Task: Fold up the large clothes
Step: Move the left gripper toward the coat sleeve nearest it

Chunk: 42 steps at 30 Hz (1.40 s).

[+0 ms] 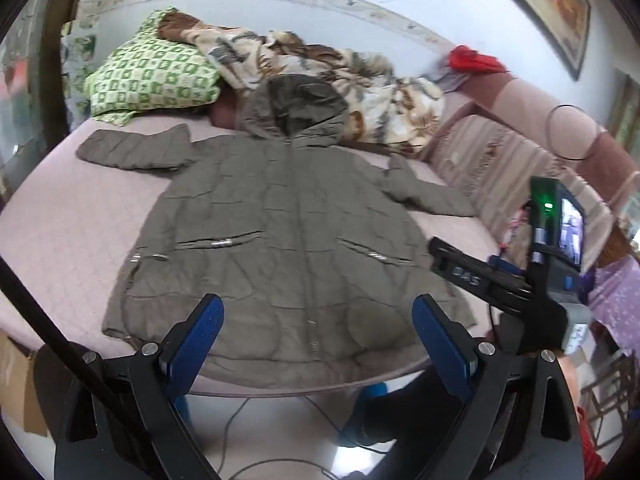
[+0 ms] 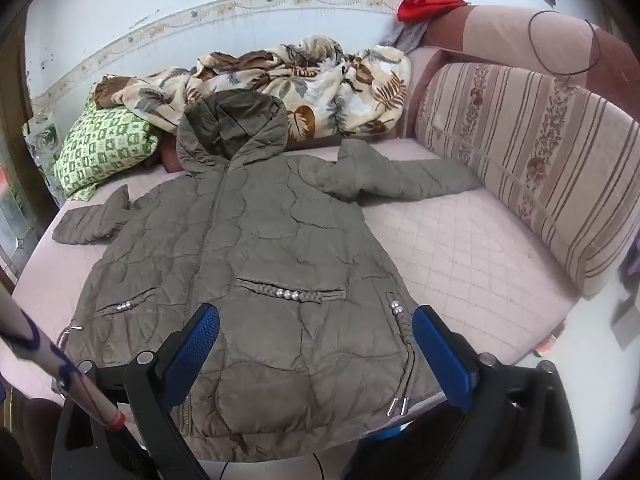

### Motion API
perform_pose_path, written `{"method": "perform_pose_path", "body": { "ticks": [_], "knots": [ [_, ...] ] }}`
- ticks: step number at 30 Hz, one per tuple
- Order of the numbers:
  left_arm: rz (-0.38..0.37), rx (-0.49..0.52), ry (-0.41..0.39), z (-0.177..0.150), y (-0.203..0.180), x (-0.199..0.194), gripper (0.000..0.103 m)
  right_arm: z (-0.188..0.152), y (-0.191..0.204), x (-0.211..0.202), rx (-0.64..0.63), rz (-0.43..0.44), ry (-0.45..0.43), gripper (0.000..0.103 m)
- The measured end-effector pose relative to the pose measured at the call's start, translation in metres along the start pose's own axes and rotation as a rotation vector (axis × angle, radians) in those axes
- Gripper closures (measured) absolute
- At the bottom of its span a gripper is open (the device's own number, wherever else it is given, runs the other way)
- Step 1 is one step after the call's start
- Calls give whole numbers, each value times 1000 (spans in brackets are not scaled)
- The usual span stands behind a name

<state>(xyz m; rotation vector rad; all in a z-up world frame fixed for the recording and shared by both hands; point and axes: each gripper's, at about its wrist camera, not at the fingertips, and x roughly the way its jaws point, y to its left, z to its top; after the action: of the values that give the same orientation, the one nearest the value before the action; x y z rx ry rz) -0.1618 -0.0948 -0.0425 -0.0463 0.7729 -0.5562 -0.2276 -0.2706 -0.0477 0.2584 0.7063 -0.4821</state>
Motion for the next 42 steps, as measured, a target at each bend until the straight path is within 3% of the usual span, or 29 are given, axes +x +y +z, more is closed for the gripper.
{"method": "perform_pose_path", "body": {
  "ticks": [9, 24, 33, 42],
  "knots": [
    [59, -13, 19, 7, 8, 21, 8, -1, 9, 31, -5, -15, 42, 4],
    [363, -81, 30, 38, 72, 50, 8, 5, -8, 65, 8, -38, 88, 4],
    [511, -11, 2, 44, 86, 49, 8, 6, -5, 72, 5, -43, 106, 4],
    [541, -50, 4, 48, 114, 44, 8, 10, 9, 73, -28, -41, 117, 4]
  ]
}}
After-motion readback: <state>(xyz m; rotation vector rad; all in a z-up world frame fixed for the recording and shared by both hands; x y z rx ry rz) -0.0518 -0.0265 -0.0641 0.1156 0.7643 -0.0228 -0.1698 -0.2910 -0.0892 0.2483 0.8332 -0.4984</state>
